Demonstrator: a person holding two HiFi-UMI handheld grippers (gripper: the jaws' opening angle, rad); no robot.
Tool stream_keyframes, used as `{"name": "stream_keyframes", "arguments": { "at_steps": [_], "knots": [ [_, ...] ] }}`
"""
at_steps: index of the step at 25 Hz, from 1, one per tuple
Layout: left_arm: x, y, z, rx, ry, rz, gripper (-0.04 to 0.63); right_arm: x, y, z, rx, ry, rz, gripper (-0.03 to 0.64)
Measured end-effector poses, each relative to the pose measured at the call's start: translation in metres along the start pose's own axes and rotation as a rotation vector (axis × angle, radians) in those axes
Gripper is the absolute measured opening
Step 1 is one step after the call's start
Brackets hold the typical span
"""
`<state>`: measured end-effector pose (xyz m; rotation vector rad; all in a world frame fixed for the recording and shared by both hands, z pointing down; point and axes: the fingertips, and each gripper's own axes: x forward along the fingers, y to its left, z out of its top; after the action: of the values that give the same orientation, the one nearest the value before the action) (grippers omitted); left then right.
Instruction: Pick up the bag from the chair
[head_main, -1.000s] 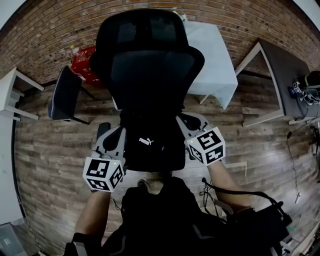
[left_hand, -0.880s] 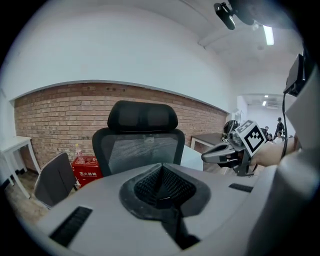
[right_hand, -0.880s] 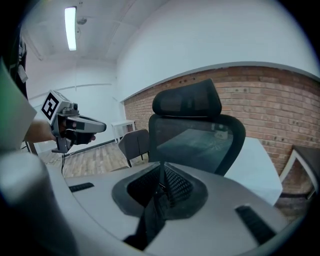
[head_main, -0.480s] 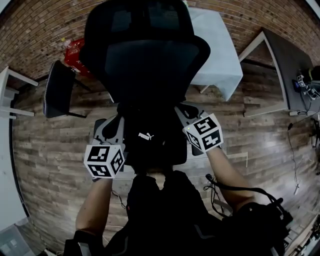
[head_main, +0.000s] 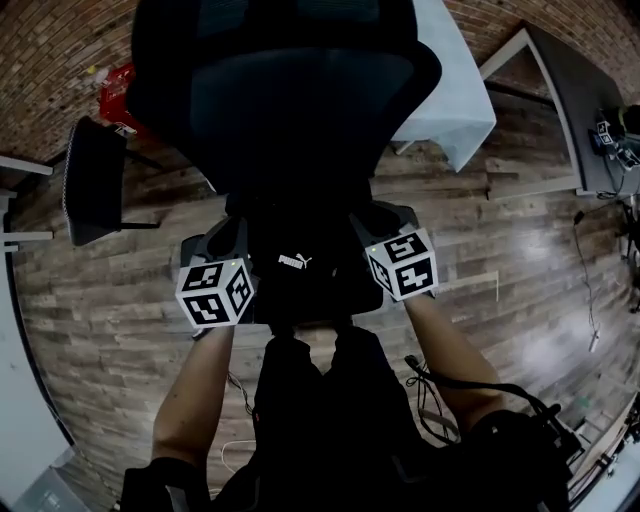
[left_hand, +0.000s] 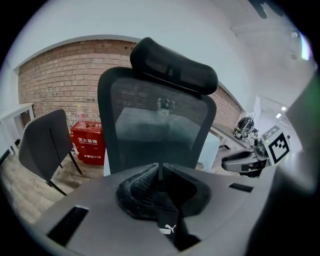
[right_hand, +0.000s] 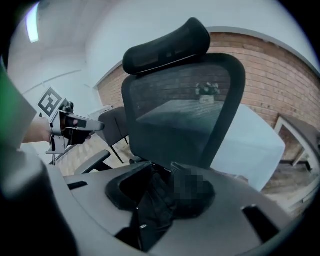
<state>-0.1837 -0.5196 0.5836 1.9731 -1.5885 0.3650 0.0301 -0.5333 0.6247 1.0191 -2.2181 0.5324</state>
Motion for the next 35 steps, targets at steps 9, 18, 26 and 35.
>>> {"name": "stream_keyframes", "arguments": {
  "at_steps": [9,18,26,35],
  "knots": [
    [0.064,0.028,-0.062,-0.041,0.141,-0.048,0.168,0.036,0.003,-0.068,0.243,0.045,-0.094,0.170],
    [0.107,0.066,-0.120,-0.047,0.262,-0.010,0.235,0.069,0.002,-0.157,0.415,0.139,-0.244,0.255],
    [0.141,0.076,-0.162,-0.037,0.324,-0.024,0.283,0.096,-0.014,-0.216,0.580,0.158,-0.306,0.291],
    [0.188,0.092,-0.202,-0.027,0.390,-0.025,0.306,0.133,-0.027,-0.269,0.698,0.193,-0.304,0.380]
  ]
}}
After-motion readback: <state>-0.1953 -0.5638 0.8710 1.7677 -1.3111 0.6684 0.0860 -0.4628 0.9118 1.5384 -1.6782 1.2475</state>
